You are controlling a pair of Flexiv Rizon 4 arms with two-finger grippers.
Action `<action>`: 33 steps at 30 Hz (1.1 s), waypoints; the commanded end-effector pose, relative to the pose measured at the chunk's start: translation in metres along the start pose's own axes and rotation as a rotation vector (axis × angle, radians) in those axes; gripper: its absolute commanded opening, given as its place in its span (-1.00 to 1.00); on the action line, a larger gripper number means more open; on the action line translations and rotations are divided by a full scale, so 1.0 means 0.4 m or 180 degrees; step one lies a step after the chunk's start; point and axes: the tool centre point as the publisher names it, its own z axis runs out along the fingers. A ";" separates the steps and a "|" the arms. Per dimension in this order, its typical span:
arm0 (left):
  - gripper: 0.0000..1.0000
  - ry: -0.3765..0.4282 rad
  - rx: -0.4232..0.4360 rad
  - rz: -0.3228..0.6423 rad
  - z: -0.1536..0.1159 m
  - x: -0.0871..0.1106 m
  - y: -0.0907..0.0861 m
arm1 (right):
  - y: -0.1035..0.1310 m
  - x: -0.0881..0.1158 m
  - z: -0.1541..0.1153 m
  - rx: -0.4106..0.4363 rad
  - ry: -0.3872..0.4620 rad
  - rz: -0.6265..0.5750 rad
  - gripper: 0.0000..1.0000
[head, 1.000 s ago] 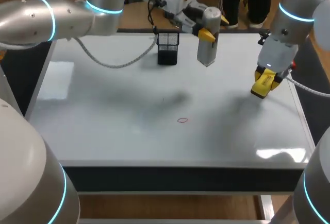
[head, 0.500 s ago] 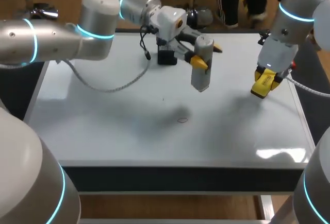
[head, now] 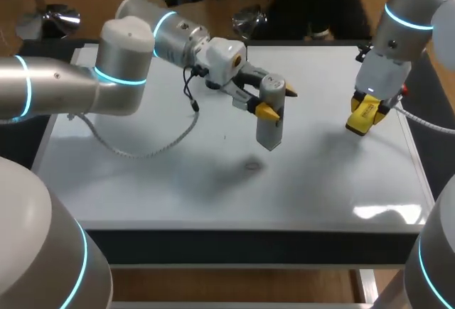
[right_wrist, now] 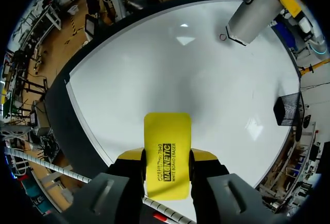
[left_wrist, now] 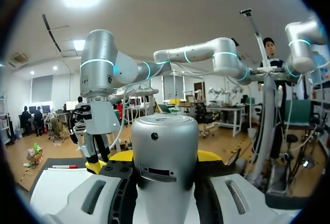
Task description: Pick up the inspection probe, press it on each red-marked spot on the whiteboard one by one, put down the probe, pick up the eraser, and wipe off all the red marks.
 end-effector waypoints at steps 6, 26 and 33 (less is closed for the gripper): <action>-1.00 -0.0050 0.0016 -0.0086 0.011 0.039 0.026 | -0.001 0.000 -0.001 0.0008 0.0009 -0.0006 -1.00; -1.00 -0.0138 -0.0092 -0.0313 -0.013 0.079 0.064 | -0.001 0.000 -0.001 0.0008 0.0009 -0.0006 -1.00; -1.00 -0.0128 -0.0082 -0.0311 -0.014 0.077 0.081 | -0.001 0.000 -0.001 0.0008 0.0009 -0.0006 -1.00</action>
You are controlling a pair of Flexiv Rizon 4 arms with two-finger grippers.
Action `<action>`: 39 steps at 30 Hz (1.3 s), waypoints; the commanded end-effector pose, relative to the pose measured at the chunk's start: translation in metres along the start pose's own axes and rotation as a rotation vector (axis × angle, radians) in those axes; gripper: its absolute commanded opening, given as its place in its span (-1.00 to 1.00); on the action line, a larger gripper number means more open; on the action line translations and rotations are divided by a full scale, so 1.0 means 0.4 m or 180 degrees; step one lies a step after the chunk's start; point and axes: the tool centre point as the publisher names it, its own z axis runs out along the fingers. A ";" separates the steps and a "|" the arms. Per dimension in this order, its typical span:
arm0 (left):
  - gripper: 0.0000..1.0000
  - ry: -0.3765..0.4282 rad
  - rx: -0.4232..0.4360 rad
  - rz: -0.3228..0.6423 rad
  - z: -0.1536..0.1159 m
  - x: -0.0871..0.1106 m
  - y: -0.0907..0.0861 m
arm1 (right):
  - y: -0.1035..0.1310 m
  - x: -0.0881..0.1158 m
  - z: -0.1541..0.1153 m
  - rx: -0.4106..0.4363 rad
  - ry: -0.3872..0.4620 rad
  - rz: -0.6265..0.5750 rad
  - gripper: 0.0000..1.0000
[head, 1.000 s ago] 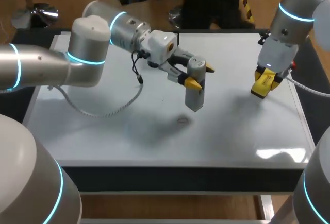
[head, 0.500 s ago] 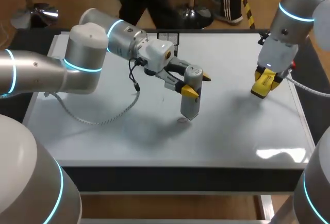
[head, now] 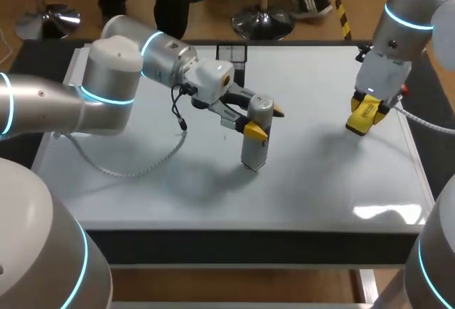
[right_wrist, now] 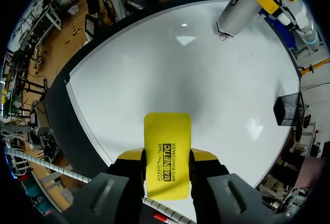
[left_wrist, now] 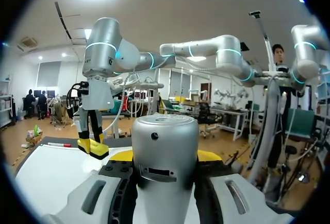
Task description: Pick up the inspection probe, press it on each red-marked spot on the whiteboard one by one, put down the probe, pick up the eraser, and wipe off all the red marks.
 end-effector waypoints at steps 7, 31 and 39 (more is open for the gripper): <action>-1.00 0.0070 0.0008 0.0038 0.001 -0.004 0.019 | -0.001 0.000 -0.001 0.0008 0.0008 -0.0006 -1.00; -1.00 0.0033 0.0110 -0.0023 -0.009 -0.016 0.060 | -0.001 0.000 -0.001 0.0008 0.0008 -0.0006 -1.00; -1.00 0.0023 0.0112 -0.0019 -0.010 -0.014 0.061 | -0.001 0.000 -0.001 0.0008 0.0008 -0.0006 -1.00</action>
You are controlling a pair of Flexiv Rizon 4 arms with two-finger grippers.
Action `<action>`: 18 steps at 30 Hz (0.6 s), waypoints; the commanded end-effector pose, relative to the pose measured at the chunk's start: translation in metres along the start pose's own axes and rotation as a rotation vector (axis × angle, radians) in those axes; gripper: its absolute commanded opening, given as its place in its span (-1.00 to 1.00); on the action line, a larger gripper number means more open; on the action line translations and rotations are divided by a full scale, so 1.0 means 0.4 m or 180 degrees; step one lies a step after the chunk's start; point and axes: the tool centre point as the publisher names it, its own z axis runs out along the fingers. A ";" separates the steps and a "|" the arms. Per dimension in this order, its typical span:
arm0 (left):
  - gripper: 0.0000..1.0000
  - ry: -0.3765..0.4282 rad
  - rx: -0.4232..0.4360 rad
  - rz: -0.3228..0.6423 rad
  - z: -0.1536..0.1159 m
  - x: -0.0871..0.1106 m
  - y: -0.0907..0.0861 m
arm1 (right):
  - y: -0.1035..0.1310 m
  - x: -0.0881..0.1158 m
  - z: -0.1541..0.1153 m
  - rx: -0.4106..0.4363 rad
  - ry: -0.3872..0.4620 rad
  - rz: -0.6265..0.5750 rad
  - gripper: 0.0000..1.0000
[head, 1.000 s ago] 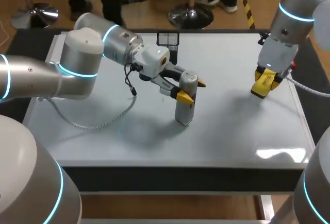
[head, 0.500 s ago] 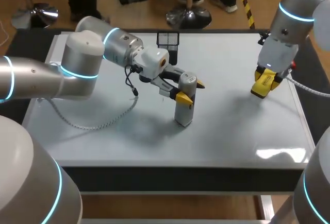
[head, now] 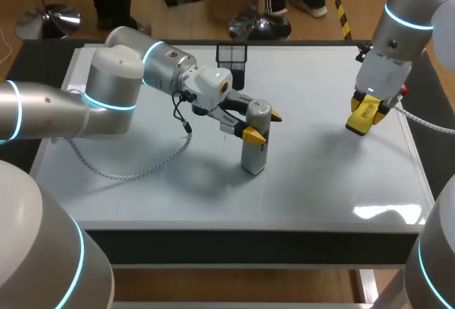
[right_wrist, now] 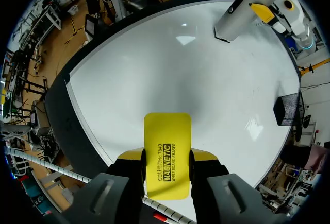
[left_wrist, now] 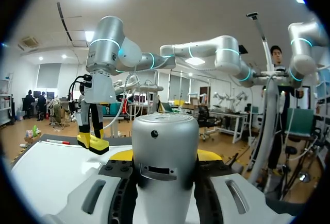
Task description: Pick up the inspection probe, press it on each red-marked spot on the whiteboard one by one, put down the probe, pick up the eraser, and wipe off all the red marks.
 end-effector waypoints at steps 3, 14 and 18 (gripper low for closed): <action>-1.00 -0.0001 0.0004 0.0008 0.000 -0.001 0.009 | -0.001 0.000 -0.001 0.0008 0.0008 -0.0006 -1.00; -1.00 0.0022 0.0000 0.0025 0.001 0.002 0.000 | -0.001 0.000 -0.001 0.0008 0.0008 -0.0006 -1.00; -1.00 0.0094 -0.0014 0.0071 -0.008 0.004 -0.016 | -0.001 0.000 -0.001 0.0008 0.0008 -0.0006 -1.00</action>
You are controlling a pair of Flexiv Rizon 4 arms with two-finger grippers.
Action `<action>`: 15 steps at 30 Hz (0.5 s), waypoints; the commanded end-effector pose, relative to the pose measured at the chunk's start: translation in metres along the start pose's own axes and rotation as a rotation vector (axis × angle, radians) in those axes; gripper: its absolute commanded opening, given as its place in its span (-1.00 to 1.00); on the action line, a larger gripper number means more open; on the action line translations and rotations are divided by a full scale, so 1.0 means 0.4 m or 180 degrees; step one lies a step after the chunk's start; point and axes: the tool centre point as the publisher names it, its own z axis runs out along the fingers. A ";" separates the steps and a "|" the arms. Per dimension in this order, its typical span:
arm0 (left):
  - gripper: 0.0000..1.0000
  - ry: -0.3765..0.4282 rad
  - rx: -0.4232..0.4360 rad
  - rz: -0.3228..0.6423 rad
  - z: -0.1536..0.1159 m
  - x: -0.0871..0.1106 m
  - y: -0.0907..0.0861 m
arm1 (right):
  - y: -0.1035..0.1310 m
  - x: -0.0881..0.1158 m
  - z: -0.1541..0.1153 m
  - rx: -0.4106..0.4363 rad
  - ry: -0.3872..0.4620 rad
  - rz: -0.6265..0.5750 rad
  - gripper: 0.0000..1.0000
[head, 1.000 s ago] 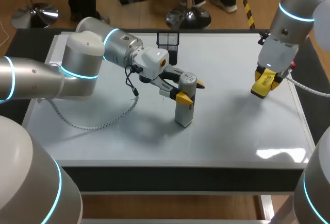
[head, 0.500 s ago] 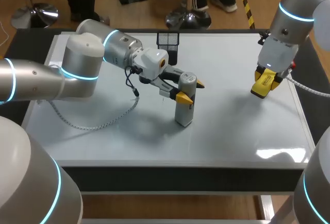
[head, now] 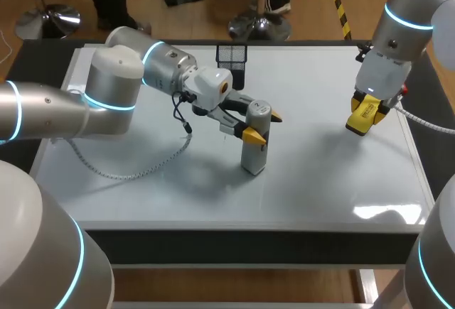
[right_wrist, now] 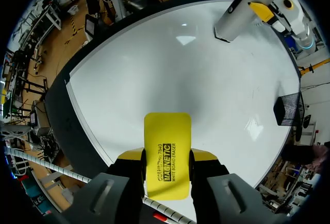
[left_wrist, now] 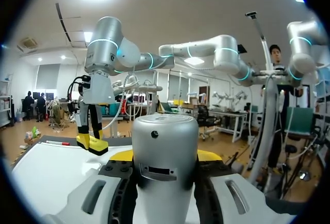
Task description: Pick up the inspection probe, press it on each red-marked spot on the whiteboard one by one, put down the probe, pick up the eraser, and wipe off all the red marks.
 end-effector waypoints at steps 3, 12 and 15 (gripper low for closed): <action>-1.00 0.0151 -0.0072 0.0022 -0.023 -0.003 -0.030 | -0.001 0.000 -0.001 0.0008 0.0008 -0.0006 -1.00; -1.00 0.0257 -0.0105 0.0053 -0.093 0.000 -0.061 | -0.001 0.000 -0.001 0.0008 0.0008 -0.0006 -1.00; -1.00 0.0264 -0.0043 0.0115 -0.127 0.010 -0.069 | -0.001 0.000 -0.001 0.0008 0.0008 -0.0006 -1.00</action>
